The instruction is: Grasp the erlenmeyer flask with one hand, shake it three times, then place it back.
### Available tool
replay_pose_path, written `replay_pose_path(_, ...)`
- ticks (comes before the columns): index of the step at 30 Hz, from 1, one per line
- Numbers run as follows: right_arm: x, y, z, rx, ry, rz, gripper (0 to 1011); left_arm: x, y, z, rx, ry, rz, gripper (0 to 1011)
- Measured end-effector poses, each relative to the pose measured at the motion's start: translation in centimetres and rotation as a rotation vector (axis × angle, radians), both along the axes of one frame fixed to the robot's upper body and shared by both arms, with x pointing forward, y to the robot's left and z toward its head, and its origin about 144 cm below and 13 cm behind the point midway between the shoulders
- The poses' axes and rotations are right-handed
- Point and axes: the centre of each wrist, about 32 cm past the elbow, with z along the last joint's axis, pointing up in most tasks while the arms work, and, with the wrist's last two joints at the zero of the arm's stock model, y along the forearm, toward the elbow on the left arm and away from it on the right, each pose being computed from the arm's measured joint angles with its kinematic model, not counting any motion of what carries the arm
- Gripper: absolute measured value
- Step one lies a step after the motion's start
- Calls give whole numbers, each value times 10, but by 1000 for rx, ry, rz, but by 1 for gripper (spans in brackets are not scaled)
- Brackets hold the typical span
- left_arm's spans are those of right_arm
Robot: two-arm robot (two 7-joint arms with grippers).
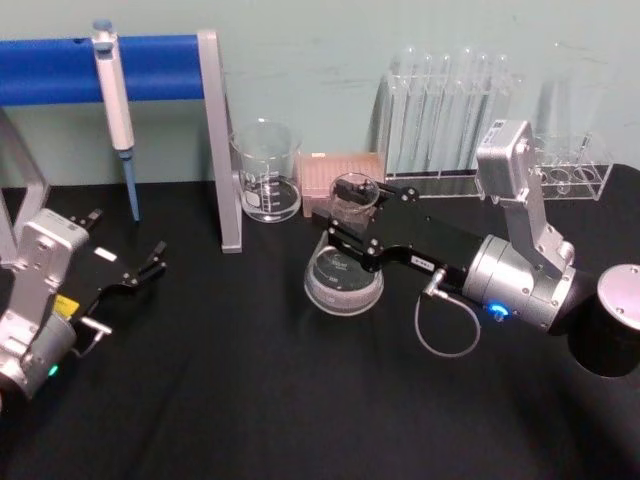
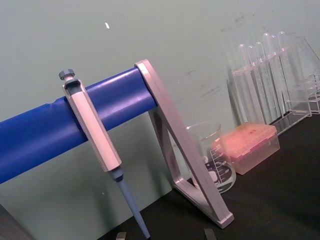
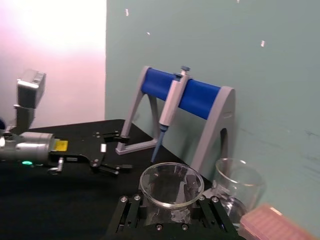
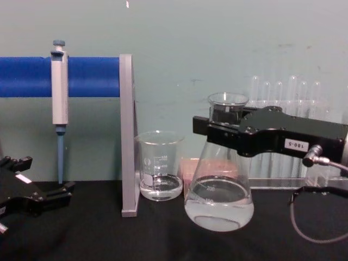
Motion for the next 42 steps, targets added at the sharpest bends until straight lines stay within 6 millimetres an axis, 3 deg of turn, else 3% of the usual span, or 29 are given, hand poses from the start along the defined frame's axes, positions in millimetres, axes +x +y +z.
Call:
replay_pose_path(27,7,0,-3,10,-3,42,447,0,0,0,0,0,0,1001)
replay_pose_path(42,26,15,-24,7,17,37,447,0,0,0,0,0,0,1001)
